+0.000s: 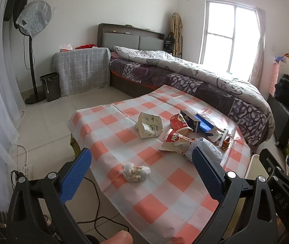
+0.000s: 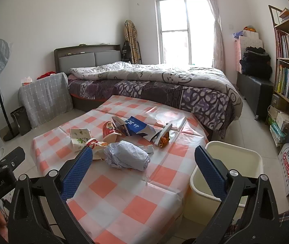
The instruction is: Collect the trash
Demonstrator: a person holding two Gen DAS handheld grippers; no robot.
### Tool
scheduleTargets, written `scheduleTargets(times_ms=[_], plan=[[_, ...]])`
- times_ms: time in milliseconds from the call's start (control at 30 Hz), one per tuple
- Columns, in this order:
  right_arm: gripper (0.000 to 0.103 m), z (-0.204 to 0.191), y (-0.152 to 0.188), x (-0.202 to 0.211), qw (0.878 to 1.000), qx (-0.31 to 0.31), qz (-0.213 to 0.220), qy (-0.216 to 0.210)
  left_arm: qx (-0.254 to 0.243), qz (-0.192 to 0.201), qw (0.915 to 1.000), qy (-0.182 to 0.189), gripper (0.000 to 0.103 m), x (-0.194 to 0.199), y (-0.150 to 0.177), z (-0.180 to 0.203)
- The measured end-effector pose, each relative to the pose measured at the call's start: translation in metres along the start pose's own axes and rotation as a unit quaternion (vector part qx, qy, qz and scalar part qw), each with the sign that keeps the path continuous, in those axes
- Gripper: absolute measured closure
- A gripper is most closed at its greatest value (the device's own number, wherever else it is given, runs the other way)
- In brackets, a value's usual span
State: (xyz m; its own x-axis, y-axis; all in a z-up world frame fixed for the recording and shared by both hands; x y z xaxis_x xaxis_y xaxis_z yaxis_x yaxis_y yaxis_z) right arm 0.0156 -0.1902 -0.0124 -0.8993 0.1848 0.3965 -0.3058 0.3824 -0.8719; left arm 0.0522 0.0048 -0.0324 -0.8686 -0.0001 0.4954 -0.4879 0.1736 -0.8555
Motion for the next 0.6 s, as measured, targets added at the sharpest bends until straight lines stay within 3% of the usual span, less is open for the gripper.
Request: scheduleTargets(times_ms=[600], plan=[[0.007, -0.0001, -0.0014, 0.0, 1.0, 0.0, -0.001, 0.0, 0.001, -0.001, 1.0, 0.001, 0.007, -0.0005, -0.0006, -0.0009]])
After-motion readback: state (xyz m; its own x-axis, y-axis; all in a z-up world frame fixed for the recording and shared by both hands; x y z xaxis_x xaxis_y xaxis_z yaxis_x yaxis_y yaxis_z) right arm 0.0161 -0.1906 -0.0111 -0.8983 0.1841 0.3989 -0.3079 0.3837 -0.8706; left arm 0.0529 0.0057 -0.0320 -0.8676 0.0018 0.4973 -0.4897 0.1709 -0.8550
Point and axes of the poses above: each gripper's, at about its wrist camera, not at the fingertips, and x roughly against the way its jaws point, z to its right, y to its underside, the point moved 7 cm from there along -x, roughly the way its jaws point, and after that the axes turned 15 degrees about -x, right-handed, at the moved point
